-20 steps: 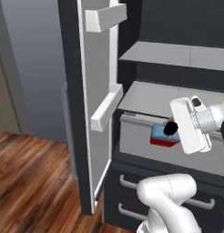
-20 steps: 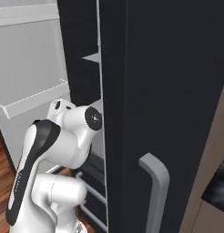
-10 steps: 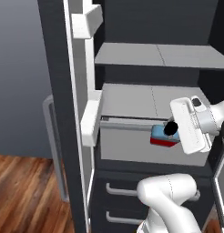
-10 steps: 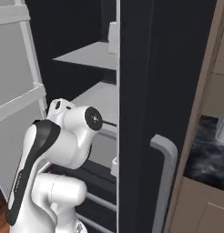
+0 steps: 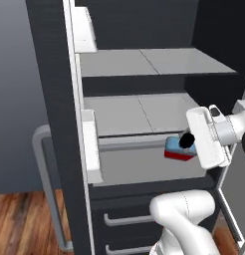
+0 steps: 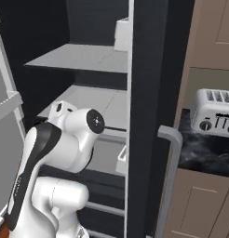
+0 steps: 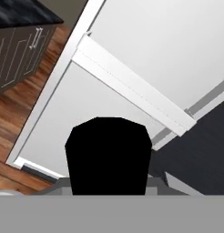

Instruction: Place the liquor and beer on the top shelf of the fridge to keep them out of children's reach, and place the orange on lower shelves for easy access.

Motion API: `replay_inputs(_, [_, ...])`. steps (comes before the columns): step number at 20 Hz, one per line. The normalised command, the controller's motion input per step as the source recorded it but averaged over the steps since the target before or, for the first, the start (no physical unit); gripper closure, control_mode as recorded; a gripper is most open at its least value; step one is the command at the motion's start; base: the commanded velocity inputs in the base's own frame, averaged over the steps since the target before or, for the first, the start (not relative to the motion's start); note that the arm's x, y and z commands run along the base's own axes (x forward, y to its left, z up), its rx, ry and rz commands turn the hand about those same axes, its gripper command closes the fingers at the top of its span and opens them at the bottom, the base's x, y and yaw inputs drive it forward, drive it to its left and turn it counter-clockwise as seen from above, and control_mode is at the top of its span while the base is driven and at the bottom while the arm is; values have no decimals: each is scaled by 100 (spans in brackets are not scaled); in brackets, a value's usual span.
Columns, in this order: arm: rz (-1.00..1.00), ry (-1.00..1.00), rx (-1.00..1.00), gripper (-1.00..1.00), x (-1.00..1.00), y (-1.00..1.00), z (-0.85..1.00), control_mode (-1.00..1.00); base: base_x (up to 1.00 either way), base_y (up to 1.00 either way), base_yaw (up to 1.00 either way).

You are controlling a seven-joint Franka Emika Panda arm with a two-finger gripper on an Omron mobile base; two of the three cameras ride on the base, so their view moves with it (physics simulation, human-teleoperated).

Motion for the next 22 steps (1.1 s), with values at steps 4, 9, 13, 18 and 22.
replay_inputs(4, [0,0,0,100,0,0,0,100,57,30,-19])
replay_inputs(9, [0,0,0,100,0,0,0,100,72,22,-7])
replay_inputs(13, [0,0,0,100,0,0,0,100,69,23,-7])
replay_inputs(18, [0,0,0,100,0,0,0,100,49,35,-5])
replay_inputs(22, [-4,-13,-3,100,15,33,26,-100,0,0,0])
